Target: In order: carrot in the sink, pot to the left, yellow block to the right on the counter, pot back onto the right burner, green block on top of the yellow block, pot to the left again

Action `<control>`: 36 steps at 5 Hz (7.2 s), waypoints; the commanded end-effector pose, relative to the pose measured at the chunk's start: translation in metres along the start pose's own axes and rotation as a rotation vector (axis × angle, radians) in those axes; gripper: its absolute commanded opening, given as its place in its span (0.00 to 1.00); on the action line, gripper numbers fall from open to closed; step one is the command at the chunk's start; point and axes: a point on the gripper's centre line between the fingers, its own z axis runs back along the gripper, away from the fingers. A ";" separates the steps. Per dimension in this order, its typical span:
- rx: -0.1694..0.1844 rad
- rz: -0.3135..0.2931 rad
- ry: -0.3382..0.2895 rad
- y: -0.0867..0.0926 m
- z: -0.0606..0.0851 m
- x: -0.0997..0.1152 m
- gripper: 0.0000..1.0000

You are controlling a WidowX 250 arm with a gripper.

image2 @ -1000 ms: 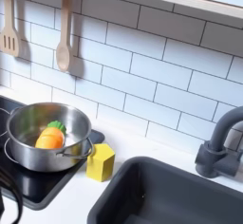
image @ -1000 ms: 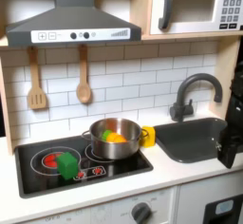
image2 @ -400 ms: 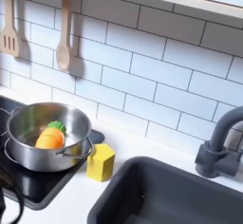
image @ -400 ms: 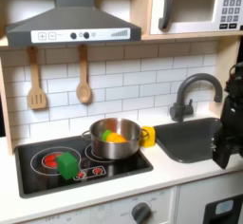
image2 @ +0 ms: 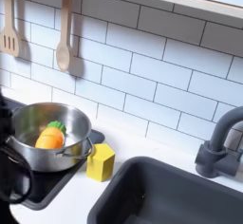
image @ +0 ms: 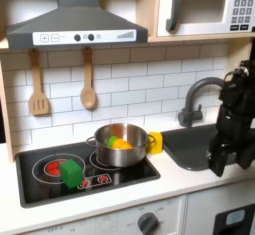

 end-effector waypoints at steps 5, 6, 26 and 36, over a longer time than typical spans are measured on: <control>0.046 0.230 -0.170 0.058 -0.004 0.079 1.00; 0.043 0.237 -0.201 0.061 -0.004 0.084 1.00; -0.119 0.385 -1.066 0.124 0.146 0.243 0.00; -0.143 0.366 -1.026 0.114 0.132 0.246 0.00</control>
